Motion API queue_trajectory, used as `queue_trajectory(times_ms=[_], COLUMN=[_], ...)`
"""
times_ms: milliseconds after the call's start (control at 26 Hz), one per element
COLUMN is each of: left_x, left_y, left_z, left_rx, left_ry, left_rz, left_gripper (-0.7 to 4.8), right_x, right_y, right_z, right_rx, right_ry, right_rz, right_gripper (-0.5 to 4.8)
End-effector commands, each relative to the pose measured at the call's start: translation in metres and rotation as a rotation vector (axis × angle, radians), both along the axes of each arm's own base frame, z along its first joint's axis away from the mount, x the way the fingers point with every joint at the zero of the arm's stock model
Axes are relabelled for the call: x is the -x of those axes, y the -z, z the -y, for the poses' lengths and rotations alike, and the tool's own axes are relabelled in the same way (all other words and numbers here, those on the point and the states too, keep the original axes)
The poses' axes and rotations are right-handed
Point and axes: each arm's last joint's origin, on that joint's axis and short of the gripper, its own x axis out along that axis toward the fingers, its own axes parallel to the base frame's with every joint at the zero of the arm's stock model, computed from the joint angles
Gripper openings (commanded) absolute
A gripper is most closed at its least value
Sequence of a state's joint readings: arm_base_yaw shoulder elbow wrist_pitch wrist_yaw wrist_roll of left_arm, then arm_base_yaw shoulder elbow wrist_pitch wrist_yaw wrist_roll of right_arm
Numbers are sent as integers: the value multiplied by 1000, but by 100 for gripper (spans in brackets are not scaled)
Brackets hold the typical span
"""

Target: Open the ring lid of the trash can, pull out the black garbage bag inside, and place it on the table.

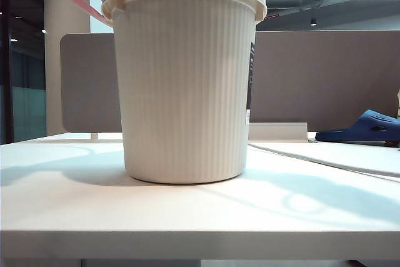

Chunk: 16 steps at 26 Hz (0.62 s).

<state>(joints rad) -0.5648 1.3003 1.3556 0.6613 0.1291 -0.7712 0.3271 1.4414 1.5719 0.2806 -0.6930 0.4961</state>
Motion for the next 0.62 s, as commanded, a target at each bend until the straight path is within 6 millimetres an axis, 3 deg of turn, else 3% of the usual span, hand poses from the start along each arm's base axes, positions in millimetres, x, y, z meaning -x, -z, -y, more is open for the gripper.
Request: queue_trajectory(times_ms=[39,308,616], left_x=[8,12,7], left_y=[-14,-29,-54], left_z=[-5,-6,-1], left_rx=[31,40,27], left_ry=[4,20,54], left_rz=[65,109,151], left_gripper=[-6,-6,-6], right_x=[4,17,23], right_y=[-9,-35,-52], right_z=[2,6,8], right_rx=[-23,-58,-75], right_ry=[-1,-7,-11], right_rz=[45,114,152], right_gripper=[-5,-5,-5])
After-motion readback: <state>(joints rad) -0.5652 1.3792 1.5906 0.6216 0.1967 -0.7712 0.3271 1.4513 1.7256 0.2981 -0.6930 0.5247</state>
